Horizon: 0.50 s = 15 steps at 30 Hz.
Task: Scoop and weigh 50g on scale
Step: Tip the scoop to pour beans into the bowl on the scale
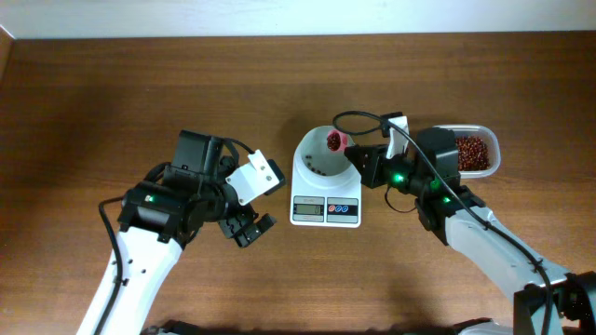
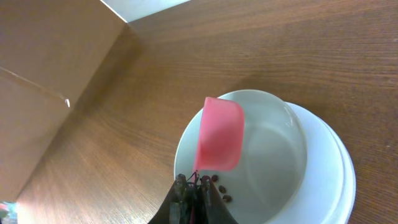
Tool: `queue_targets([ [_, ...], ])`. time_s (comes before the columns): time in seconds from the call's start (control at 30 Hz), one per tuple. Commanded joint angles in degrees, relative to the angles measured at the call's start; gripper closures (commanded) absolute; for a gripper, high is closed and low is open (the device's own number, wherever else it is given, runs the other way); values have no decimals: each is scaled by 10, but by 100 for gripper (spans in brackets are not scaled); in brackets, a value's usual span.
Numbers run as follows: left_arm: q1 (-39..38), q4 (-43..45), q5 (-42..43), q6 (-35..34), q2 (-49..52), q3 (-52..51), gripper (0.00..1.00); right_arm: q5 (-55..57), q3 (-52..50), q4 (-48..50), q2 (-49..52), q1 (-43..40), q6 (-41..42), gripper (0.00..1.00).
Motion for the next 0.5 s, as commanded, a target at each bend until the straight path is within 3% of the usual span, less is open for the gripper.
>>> queue_targets([
  [0.0,3,1,0,5,-7,11,1,12,-1,-7,3,3,-27,96],
  [0.17,3,1,0,5,-7,11,1,-45,0,48,2,3,-36,96],
  [0.27,3,1,0,5,-7,11,1,28,0,-33,2,3,-81,96],
  [0.47,3,1,0,5,-7,11,1,3,0,-25,2,3,-81,96],
])
